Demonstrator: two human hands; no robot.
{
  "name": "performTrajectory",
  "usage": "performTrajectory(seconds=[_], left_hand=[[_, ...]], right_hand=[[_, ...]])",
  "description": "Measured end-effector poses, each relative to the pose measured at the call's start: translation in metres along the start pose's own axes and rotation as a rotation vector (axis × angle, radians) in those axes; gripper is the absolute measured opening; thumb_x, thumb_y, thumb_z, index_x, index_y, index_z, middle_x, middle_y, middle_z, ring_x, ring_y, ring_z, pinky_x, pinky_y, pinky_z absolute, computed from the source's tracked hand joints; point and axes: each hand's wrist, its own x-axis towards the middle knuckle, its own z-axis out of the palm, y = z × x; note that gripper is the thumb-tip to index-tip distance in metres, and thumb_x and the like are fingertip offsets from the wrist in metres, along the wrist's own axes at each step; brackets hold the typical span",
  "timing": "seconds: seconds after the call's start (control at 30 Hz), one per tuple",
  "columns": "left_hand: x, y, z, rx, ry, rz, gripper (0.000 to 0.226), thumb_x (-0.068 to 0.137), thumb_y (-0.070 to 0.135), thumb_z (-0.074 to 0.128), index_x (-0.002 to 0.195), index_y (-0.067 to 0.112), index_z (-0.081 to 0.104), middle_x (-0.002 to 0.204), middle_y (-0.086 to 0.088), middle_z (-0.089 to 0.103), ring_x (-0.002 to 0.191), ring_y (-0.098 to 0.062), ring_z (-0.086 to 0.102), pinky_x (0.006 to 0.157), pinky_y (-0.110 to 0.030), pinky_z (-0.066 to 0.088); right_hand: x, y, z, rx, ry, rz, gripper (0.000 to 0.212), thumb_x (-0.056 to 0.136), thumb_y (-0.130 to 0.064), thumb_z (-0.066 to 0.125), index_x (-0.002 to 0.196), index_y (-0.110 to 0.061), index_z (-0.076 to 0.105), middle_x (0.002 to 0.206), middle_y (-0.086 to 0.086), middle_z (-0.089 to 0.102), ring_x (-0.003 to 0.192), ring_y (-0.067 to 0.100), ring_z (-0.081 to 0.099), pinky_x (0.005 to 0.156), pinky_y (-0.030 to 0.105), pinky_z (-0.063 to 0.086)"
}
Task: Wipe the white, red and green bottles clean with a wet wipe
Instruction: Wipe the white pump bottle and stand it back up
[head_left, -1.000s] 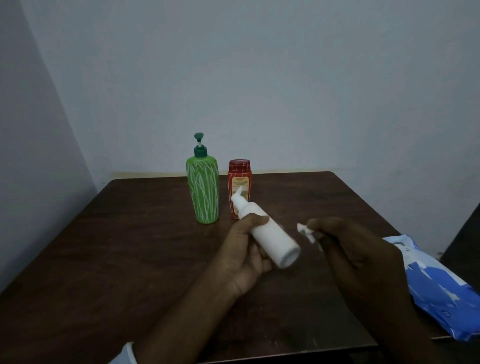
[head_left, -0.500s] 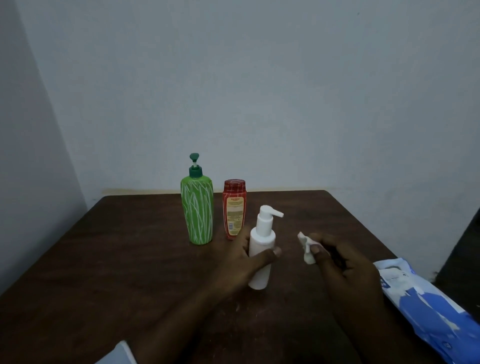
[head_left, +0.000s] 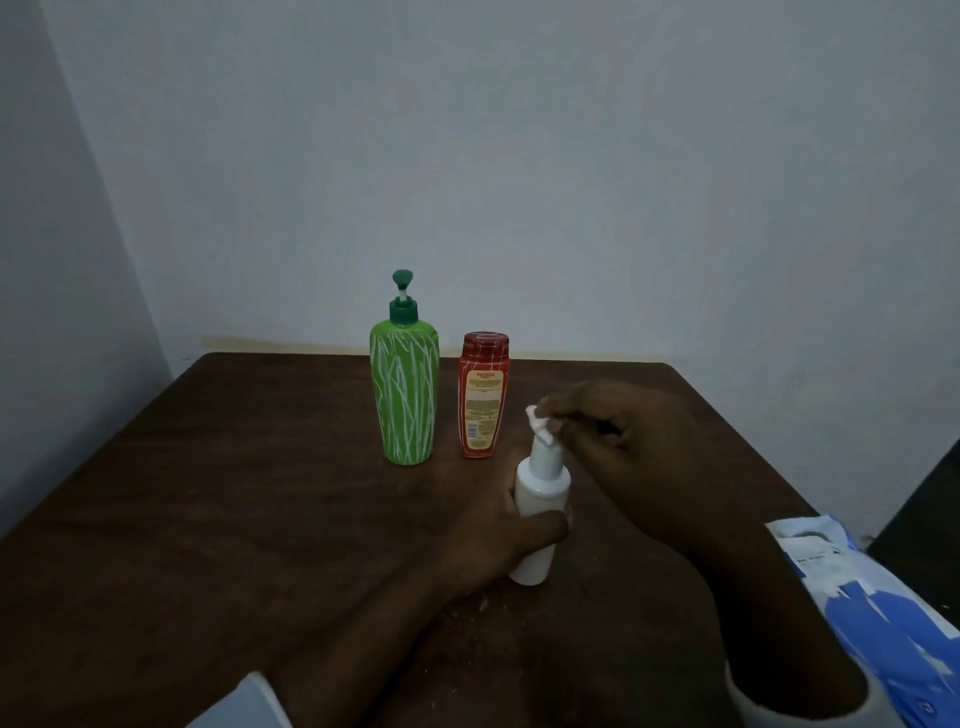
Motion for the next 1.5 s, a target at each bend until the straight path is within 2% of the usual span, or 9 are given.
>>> performTrajectory(seconds=[0.27,0.4,0.57,0.8,0.9,1.07,1.23,1.33,1.5], left_hand=[[0.001,-0.001,-0.001,0.011,-0.022,0.003,0.045,0.078,0.036,0.077,0.118,0.025,0.061,0.110,-0.003,0.071,0.104,-0.019,0.070,0.094,-0.051,0.058],[-0.001,0.001,-0.001,-0.030,-0.005,0.006,0.049,0.083,0.023,0.077,0.129,0.019,0.059,0.121,-0.003,0.070,0.112,-0.016,0.068,0.099,-0.045,0.057],[-0.002,0.000,-0.001,-0.032,-0.021,0.001,0.049,0.084,0.022,0.078,0.128,0.021,0.058,0.119,-0.004,0.070,0.110,-0.016,0.069,0.096,-0.047,0.058],[-0.001,0.000,-0.002,0.000,-0.002,0.019,0.046,0.085,0.022,0.078,0.127,0.028,0.059,0.121,0.003,0.071,0.112,-0.012,0.068,0.098,-0.041,0.057],[-0.001,0.003,-0.001,0.015,0.008,0.066,0.054,0.086,0.024,0.077,0.135,0.030,0.055,0.126,0.008,0.068,0.117,-0.008,0.065,0.099,-0.034,0.056],[0.000,0.003,-0.002,-0.017,-0.026,0.077,0.046,0.090,0.011,0.076,0.131,0.019,0.056,0.117,-0.008,0.069,0.110,-0.023,0.068,0.096,-0.048,0.057],[0.000,0.003,-0.002,-0.040,-0.039,0.055,0.046,0.090,0.009,0.076,0.131,0.021,0.057,0.118,-0.001,0.070,0.110,-0.015,0.069,0.096,-0.041,0.058],[0.000,0.005,-0.002,-0.031,-0.043,0.067,0.055,0.090,0.011,0.077,0.135,0.030,0.053,0.121,0.008,0.069,0.113,-0.007,0.067,0.094,-0.029,0.057],[0.001,0.000,-0.002,-0.015,-0.055,0.035,0.046,0.089,0.018,0.079,0.126,0.034,0.057,0.116,0.003,0.070,0.108,-0.009,0.068,0.093,-0.032,0.058]], right_hand=[[-0.016,-0.002,-0.015,-0.154,-0.005,-0.038,0.021,0.083,-0.014,0.067,0.103,-0.013,0.075,0.105,-0.004,0.072,0.094,0.004,0.066,0.088,0.009,0.045],[-0.001,0.001,0.013,-0.122,-0.056,0.067,0.026,0.086,-0.004,0.063,0.107,0.011,0.068,0.111,0.019,0.068,0.104,0.023,0.065,0.098,0.027,0.047],[-0.019,-0.011,-0.015,-0.178,-0.058,-0.025,0.021,0.078,-0.009,0.070,0.098,-0.008,0.076,0.098,0.006,0.074,0.087,0.013,0.070,0.082,0.003,0.043],[0.003,-0.007,0.011,-0.159,-0.036,-0.087,0.022,0.081,-0.017,0.063,0.093,-0.004,0.076,0.091,0.009,0.075,0.081,0.019,0.071,0.072,0.031,0.058],[0.014,-0.013,0.007,-0.148,-0.153,-0.013,0.025,0.087,-0.026,0.059,0.103,-0.014,0.075,0.101,0.000,0.074,0.088,0.010,0.067,0.079,0.022,0.050],[0.014,-0.014,-0.016,-0.189,-0.224,0.020,0.025,0.085,-0.024,0.069,0.109,-0.027,0.072,0.104,-0.014,0.071,0.087,-0.007,0.057,0.075,0.004,0.039],[0.024,-0.022,-0.006,-0.274,-0.321,0.051,0.020,0.087,-0.028,0.065,0.107,-0.025,0.068,0.096,-0.016,0.064,0.084,0.001,0.053,0.066,0.012,0.034],[0.034,-0.026,-0.003,-0.302,-0.392,0.114,0.020,0.088,-0.028,0.063,0.072,-0.033,0.053,0.070,-0.019,0.048,0.065,0.001,0.046,0.054,0.012,0.025],[0.023,-0.018,0.001,-0.133,-0.190,0.205,0.017,0.085,-0.028,0.066,0.069,-0.027,0.062,0.063,-0.013,0.058,0.061,0.000,0.053,0.054,0.014,0.034]])
